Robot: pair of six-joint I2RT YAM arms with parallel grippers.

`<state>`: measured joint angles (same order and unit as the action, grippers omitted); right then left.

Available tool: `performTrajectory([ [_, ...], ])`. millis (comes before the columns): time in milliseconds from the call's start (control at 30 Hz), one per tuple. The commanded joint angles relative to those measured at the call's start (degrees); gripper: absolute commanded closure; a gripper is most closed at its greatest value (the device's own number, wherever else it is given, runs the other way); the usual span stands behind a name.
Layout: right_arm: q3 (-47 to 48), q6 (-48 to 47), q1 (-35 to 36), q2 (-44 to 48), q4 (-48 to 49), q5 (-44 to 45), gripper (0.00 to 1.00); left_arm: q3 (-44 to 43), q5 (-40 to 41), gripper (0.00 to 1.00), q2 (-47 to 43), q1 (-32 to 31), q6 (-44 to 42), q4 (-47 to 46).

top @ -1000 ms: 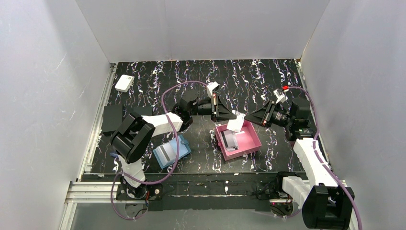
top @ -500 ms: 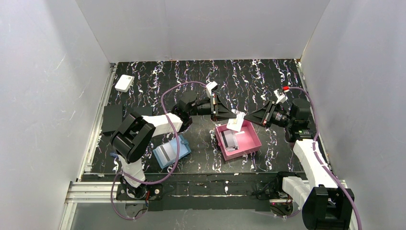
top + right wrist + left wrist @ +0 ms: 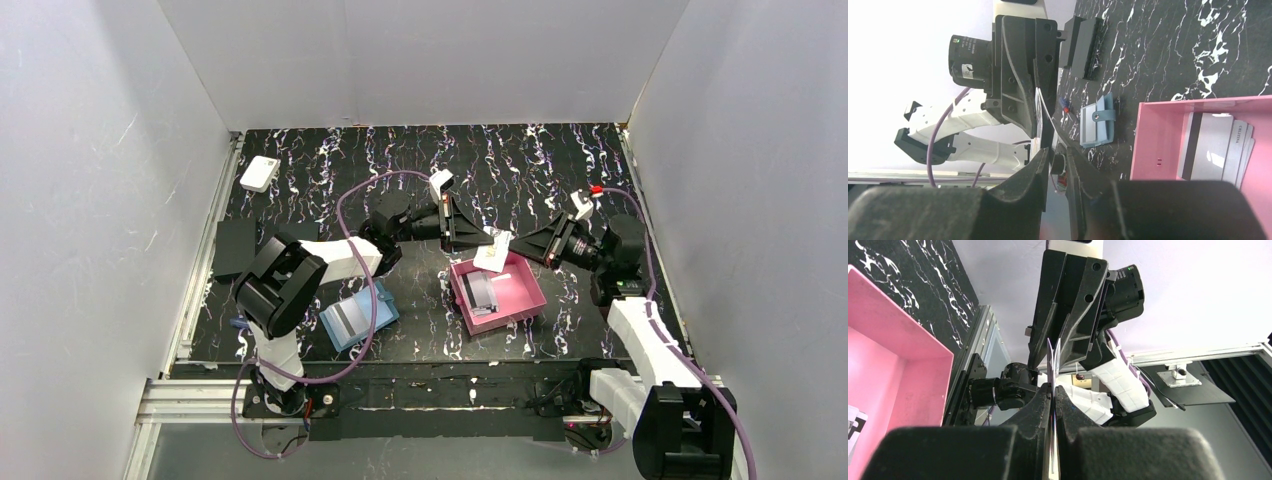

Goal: Put the credit cards into the card holder
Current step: Insert the credit card into the card holder.

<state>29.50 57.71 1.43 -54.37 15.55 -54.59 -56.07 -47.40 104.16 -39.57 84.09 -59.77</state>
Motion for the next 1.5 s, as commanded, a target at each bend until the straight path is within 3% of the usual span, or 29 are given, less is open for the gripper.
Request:
performTrajectory([
  [0,-4.67,12.39,1.09,-0.20,17.18,-2.89,0.72,-1.95,2.15,1.00,1.34,-1.50,0.32,-3.23],
  [167,-6.47,17.24,1.29,-0.46,22.86,-2.39,0.73,-1.38,3.60,1.00,2.08,-1.89,0.50,-3.11],
  [267,-6.78,16.21,1.33,-0.52,21.71,-2.41,0.87,-0.46,5.00,1.00,2.14,-2.23,-0.52,-1.80],
  [333,-6.83,10.98,1.36,-0.05,15.01,-1.85,0.98,0.50,5.75,0.97,2.17,-2.64,-2.44,0.07],
  [433,-6.85,2.00,1.38,1.08,3.17,-0.19,0.99,2.76,7.00,0.91,3.25,-3.31,-4.56,1.78],
  [567,-6.29,-6.16,1.23,0.95,-5.75,1.69,0.99,4.91,9.15,0.72,4.32,-3.32,-6.80,4.10],
  [733,-6.27,-10.86,1.14,-1.72,-8.76,2.58,0.99,6.74,11.91,0.61,3.28,-3.35,-10.63,11.85],
  [967,-3.07,-22.11,1.25,-8.27,-16.78,3.58,0.99,6.87,14.14,0.55,-0.21,-3.32,-15.36,24.80],
  [1200,1.58,-32.49,1.49,-18.06,-22.90,1.13,0.99,7.32,15.47,0.48,-4.63,-3.34,-17.07,30.76],
  [1267,3.47,-34.25,1.53,-18.62,-25.39,2.38,0.99,6.64,15.80,0.43,-6.17,-3.40,-18.01,34.39],
  [1467,8.32,-36.67,1.55,-18.12,-29.92,5.97,0.99,1.51,19.24,0.42,-10.35,-3.37,-24.94,49.58],
])
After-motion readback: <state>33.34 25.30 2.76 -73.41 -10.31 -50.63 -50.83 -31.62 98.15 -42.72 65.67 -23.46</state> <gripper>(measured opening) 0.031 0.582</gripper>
